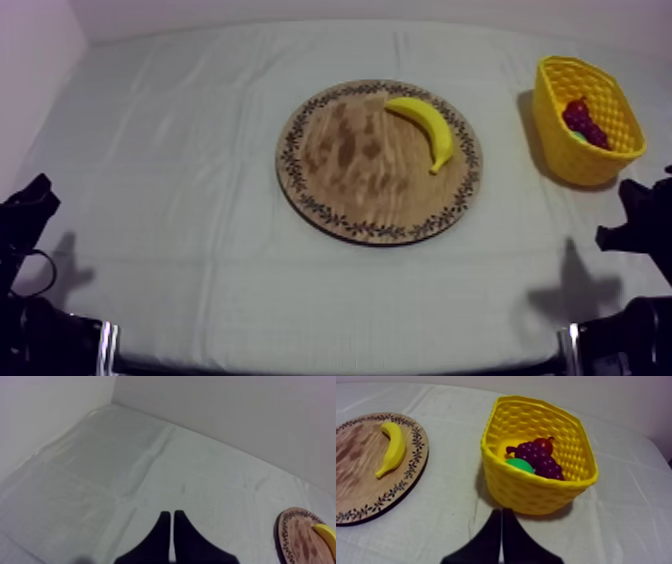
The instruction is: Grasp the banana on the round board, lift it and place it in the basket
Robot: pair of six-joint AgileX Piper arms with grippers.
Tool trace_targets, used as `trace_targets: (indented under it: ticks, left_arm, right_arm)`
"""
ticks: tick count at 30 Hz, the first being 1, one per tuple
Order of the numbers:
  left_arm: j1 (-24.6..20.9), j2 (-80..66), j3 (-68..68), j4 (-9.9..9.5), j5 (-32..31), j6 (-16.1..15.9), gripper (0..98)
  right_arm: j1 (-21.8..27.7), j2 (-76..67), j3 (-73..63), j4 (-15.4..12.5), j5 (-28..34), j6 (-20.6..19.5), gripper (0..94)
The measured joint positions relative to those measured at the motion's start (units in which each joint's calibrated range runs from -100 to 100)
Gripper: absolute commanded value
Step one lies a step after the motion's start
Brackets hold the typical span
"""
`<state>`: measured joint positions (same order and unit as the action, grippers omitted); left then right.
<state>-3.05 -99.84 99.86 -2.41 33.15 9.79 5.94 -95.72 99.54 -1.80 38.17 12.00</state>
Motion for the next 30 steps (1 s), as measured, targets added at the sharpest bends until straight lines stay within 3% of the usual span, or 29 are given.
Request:
trace_targets:
  ticks: [5,14,19,24,30]
  left_arm:
    - [0.0,0.0,0.0,0.00,0.0,0.0,0.1]
    - [0.0,0.0,0.0,0.00,0.0,0.0,0.1]
    - [0.0,0.0,0.0,0.00,0.0,0.0,0.1]
    - [0.0,0.0,0.0,0.00,0.0,0.0,0.1]
    - [0.0,0.0,0.0,0.00,0.0,0.0,0.1]
  right_arm:
    - [-2.6,0.0,-0.4,0.1,1.2,0.3,0.6]
    - [-11.7,0.0,0.0,0.2,0.1,-1.9,0.5]
    - [-13.8,0.0,-0.5,0.3,1.2,-2.4,0.4]
    - [-17.1,3.8,-3.2,3.6,4.4,0.5,0.3]
    - [-21.3,15.0,-12.1,7.6,9.1,-0.7,0.3]
